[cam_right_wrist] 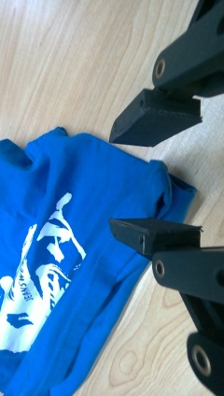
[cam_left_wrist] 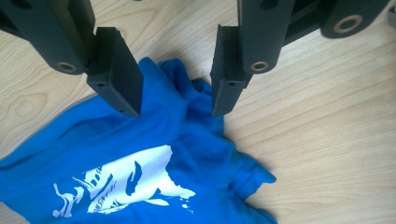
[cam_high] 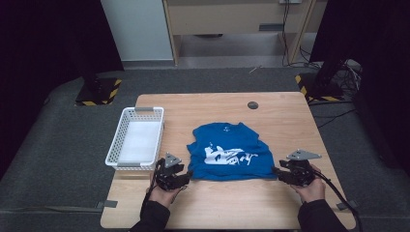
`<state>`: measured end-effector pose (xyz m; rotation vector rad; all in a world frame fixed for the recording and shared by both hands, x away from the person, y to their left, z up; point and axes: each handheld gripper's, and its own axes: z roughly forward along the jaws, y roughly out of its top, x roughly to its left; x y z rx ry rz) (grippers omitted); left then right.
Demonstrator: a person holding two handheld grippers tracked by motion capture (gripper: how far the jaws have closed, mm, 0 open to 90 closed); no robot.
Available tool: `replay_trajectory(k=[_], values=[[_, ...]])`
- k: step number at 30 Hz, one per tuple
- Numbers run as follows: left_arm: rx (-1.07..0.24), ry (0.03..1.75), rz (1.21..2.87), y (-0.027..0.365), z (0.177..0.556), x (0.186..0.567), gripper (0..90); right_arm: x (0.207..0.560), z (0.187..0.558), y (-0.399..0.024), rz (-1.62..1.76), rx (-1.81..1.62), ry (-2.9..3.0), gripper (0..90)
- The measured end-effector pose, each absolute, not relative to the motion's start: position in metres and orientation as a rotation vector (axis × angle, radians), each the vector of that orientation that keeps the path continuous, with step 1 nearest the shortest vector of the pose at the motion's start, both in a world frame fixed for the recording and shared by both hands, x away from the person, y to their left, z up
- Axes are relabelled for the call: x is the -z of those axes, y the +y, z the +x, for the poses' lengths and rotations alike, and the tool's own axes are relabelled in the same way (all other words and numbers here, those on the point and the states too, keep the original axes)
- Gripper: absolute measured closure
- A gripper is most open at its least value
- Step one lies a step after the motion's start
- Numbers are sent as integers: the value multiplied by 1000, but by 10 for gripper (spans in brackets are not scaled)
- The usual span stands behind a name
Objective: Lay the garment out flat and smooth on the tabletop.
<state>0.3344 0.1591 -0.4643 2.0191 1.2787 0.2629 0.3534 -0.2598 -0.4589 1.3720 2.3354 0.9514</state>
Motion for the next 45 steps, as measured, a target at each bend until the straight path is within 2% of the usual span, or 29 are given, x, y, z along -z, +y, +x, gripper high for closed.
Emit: replay_trajectory(k=[7,14,18,21,24,26,29,37,45], values=[[-186,1303,2049,144,331,468,590,460,353,-258,1393,-950,2362,578],[-152,1332,2089,138,332,474,722,463,353,-257,1409,-896,2406,684],[-145,1341,2099,139,333,478,777,465,354,-256,1393,-870,2427,678],[-133,1341,2104,140,335,479,818,466,353,-255,1379,-840,2440,705],[-133,1334,2113,140,335,480,854,466,353,-255,1385,-816,2444,774],[-137,1328,2115,140,334,480,865,466,353,-255,1396,-806,2454,832],[-137,1316,2117,139,334,479,873,467,353,-255,1394,-786,2467,857],[-122,1294,2098,144,330,471,881,461,351,-258,1398,-821,2465,864],[-60,1272,2079,158,316,456,881,450,329,-263,1373,-895,2489,865]])
